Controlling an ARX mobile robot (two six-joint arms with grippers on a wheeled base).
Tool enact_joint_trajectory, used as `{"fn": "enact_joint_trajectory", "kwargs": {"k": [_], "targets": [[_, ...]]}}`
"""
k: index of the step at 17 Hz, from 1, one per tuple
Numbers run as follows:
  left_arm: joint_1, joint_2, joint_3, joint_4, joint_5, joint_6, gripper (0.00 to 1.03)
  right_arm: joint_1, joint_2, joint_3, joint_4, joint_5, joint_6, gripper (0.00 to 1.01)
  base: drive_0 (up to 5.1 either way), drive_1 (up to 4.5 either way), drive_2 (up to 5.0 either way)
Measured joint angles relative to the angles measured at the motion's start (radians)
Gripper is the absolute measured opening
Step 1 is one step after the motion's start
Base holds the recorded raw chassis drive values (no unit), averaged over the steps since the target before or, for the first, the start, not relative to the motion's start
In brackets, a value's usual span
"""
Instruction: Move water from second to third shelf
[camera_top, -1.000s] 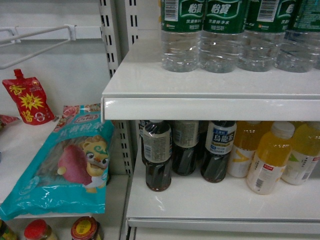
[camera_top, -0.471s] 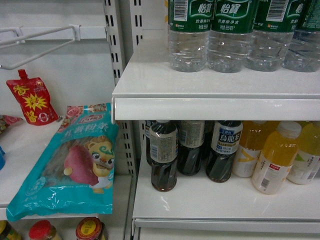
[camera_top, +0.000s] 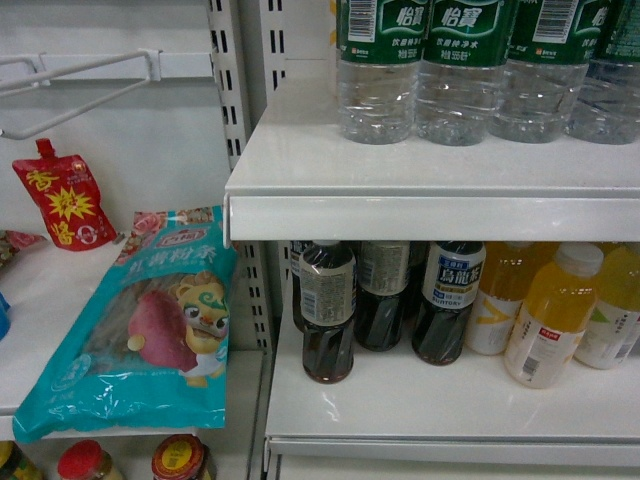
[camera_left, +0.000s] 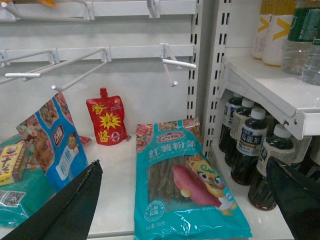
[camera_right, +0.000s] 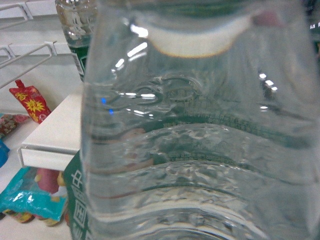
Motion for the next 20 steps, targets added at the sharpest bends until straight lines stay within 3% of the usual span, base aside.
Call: {"fn": "enact_joint_trajectory", "kwargs": {"k": [2,6,20], "targets": [[0.000,0.000,0.000,0.000,0.000,0.000,0.98,0.023,0.130,0.049,0.131,0.017,-0.060,0.42,0.0,0.00,0.0],[0.000,0.000,0.000,0.000,0.000,0.000,0.98,0.043,0.368,0.159,0.328,0.001,-0.090,0.42,0.0,0.00,0.0],[0.000,0.000,0.000,0.000,0.000,0.000,0.98,0.047,0.693,0.315,0.505,0.085,-0.063,0.42,0.0,0.00,0.0]]}}
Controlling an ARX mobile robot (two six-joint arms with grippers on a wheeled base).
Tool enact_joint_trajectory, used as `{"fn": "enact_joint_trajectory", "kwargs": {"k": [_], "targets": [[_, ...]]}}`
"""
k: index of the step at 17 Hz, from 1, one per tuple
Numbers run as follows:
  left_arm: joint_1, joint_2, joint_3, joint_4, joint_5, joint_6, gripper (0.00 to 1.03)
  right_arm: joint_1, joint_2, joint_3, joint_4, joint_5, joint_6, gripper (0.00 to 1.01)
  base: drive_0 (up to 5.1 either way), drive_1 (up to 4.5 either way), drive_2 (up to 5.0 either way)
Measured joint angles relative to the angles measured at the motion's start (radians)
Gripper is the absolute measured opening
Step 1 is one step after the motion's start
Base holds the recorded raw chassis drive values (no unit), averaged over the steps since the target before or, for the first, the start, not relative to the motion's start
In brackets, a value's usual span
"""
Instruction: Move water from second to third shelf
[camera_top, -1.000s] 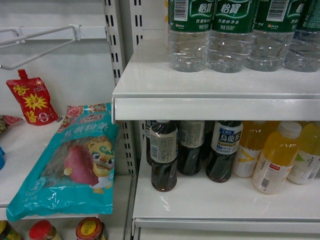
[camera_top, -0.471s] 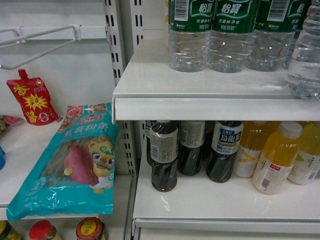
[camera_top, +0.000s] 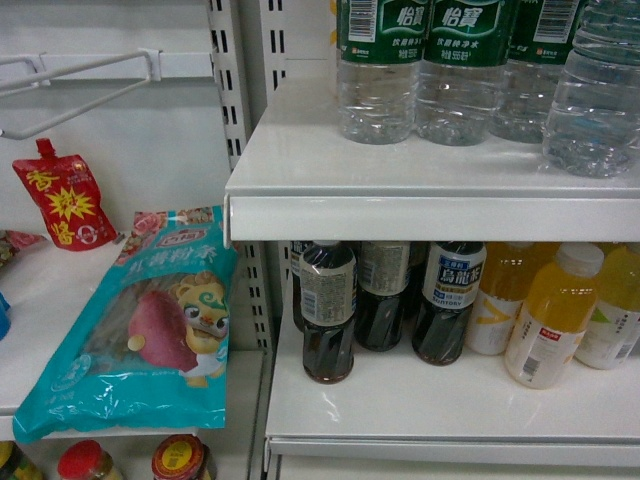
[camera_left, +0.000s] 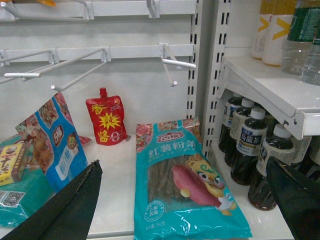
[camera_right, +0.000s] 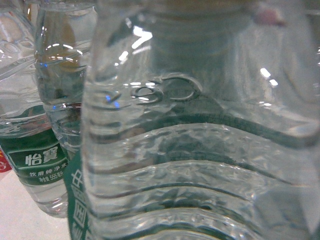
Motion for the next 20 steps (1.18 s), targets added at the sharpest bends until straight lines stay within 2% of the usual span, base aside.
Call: {"fn": "enact_joint_trajectory", "kwargs": {"k": [3,12,15,17,19,20], "targets": [[0.000,0.000,0.000,0.000,0.000,0.000,0.98,0.006,0.043,0.042,-0.008,0.013,0.000,0.42,0.0,0.00,0.0],[0.000,0.000,0.000,0.000,0.000,0.000,0.98,0.006,0.043,0.044,-0.022,0.016,-0.019,0.43,0.0,0.00,0.0],[0.000,0.000,0.000,0.000,0.000,0.000,0.98,0.005,0.043,0.044,-0.026,0.013,-0.028,0.70,0.0,0.00,0.0],[0.000,0.000,0.000,0.000,0.000,0.000,0.98,0.005,0.043,0.044,-0.026,0.012,-0.031,0.81,0.0,0.00,0.0],[0.000,0.000,0.000,0.000,0.000,0.000,0.98,0.005,0.043,0.044,-0.027,0.012,-0.032,0.97,0.0,0.00,0.0],[0.000,0.000,0.000,0.000,0.000,0.000,0.98,0.005,0.043,0.044,-0.029,0.012,-0.032,1.00,0.0,0.00,0.0]]}}
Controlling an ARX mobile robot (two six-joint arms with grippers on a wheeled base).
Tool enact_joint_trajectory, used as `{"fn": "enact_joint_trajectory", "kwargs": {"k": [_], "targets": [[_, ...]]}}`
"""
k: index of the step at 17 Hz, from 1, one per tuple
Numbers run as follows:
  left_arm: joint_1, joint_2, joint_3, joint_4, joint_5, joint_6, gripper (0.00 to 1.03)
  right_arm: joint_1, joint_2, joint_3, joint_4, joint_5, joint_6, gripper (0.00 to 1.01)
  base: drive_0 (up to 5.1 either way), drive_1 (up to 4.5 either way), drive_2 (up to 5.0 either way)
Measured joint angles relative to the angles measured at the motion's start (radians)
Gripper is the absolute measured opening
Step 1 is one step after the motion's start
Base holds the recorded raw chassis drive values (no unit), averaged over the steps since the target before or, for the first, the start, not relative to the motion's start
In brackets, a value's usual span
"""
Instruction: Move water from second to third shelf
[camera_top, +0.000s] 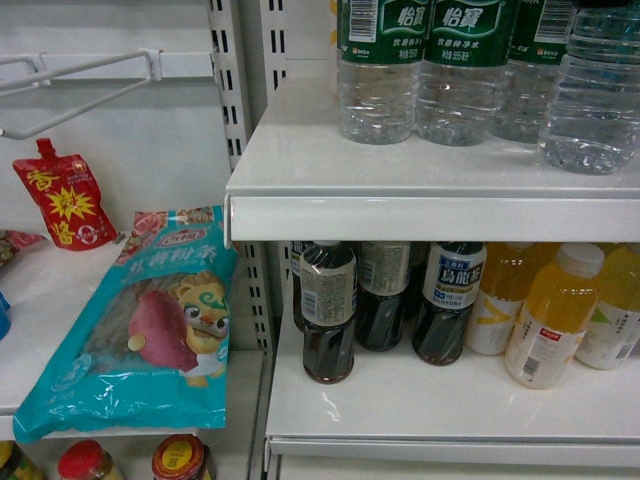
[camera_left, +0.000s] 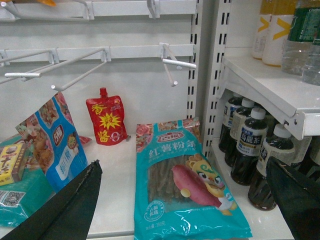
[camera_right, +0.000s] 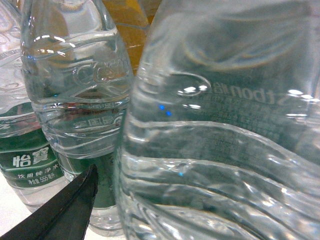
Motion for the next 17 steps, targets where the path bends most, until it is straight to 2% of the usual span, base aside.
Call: {"fn": "enact_joint_trajectory", "kwargs": {"k": [1,4,10,14,17], "targets": [[0.000,0.000,0.000,0.000,0.000,0.000,0.98,0.000,0.000,0.000,-0.002,0.000,-0.001,0.97,0.0,0.00,0.0],[0.000,0.000,0.000,0.000,0.000,0.000,0.98,0.000,-0.029,-0.010,-0.017,-0.009,-0.027,0.98,0.0,0.00,0.0],[0.000,0.000,0.000,0.000,0.000,0.000,0.98,0.000,-0.170,-0.086,-0.069,-0.031,-0.029,0.98,0.0,0.00,0.0],[0.000,0.000,0.000,0.000,0.000,0.000,0.98,-0.020,-0.325,-0.177,-0.127,-0.079,-0.020,0.98,0.0,0.00,0.0],[0.000,0.000,0.000,0.000,0.000,0.000,0.98,-0.048,-0.529,-0.276,-0.191,-0.111,0.009,0.98,0.0,0.00,0.0]]}}
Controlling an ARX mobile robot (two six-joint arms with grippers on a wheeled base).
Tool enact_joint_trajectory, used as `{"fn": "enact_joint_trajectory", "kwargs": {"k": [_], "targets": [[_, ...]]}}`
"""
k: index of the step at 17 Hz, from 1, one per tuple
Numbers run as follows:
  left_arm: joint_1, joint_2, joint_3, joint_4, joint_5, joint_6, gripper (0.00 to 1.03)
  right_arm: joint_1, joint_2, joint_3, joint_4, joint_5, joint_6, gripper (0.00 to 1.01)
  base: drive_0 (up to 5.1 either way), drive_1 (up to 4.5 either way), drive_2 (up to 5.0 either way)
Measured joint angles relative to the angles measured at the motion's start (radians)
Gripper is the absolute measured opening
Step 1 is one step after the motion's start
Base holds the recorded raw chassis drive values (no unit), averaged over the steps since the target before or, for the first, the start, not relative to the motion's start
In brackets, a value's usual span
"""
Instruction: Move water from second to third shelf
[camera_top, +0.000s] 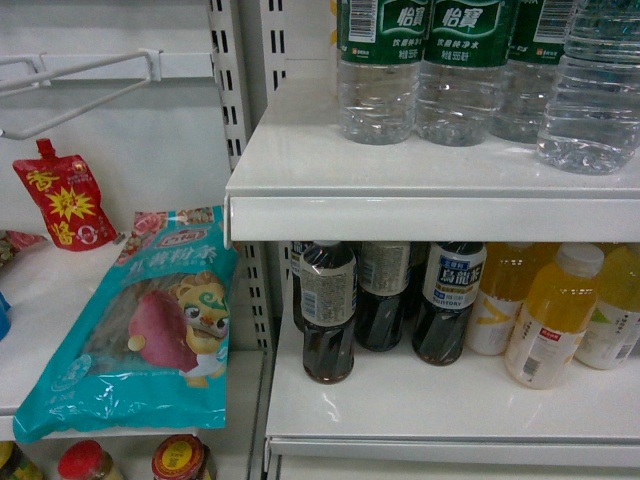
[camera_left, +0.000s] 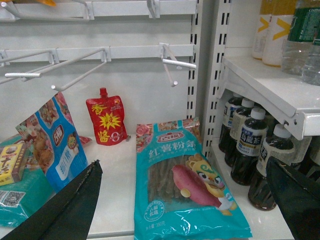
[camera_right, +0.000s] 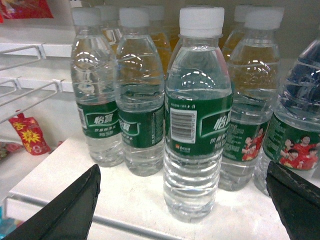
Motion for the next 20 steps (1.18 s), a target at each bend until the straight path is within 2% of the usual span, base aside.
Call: {"fn": "enact_joint_trajectory", "kwargs": {"k": [3,4,5,7,9,11,20], "targets": [[0.000,0.000,0.000,0.000,0.000,0.000,0.98,-0.025,-0.238,-0.106,-0.082,-0.007,0.022,0.98,0.0,0.00,0.0],[0.000,0.000,0.000,0.000,0.000,0.000,0.98,0.002,-0.303,-0.146,-0.105,0.116,0.014,0.89,0.0,0.00,0.0],[0.000,0.000,0.000,0.000,0.000,0.000,0.98,-0.005,-0.358,-0.203,-0.089,0.196,0.006,0.78,0.0,0.00,0.0],[0.000,0.000,0.000,0.000,0.000,0.000,0.98,-0.130,-0.406,-0.328,-0.026,0.171,0.000,0.51,0.0,0.00,0.0],[0.000,0.000,0.000,0.000,-0.002,0.000,0.98,-0.119,-0.450,-0.405,-0.016,0.149,-0.001,0.27,0.0,0.00,0.0],[0.000,0.000,0.000,0.000,0.000,0.000,0.98,-0.121,-0.507,-0.449,-0.009,0.152,-0.001,0.03,0.0,0.00,0.0],[0.000,0.000,0.000,0.000,0.000,0.000,0.98,-0.121,-0.697,-0.579,-0.076,0.152,-0.005,0.02,0.0,0.00,0.0]]}}
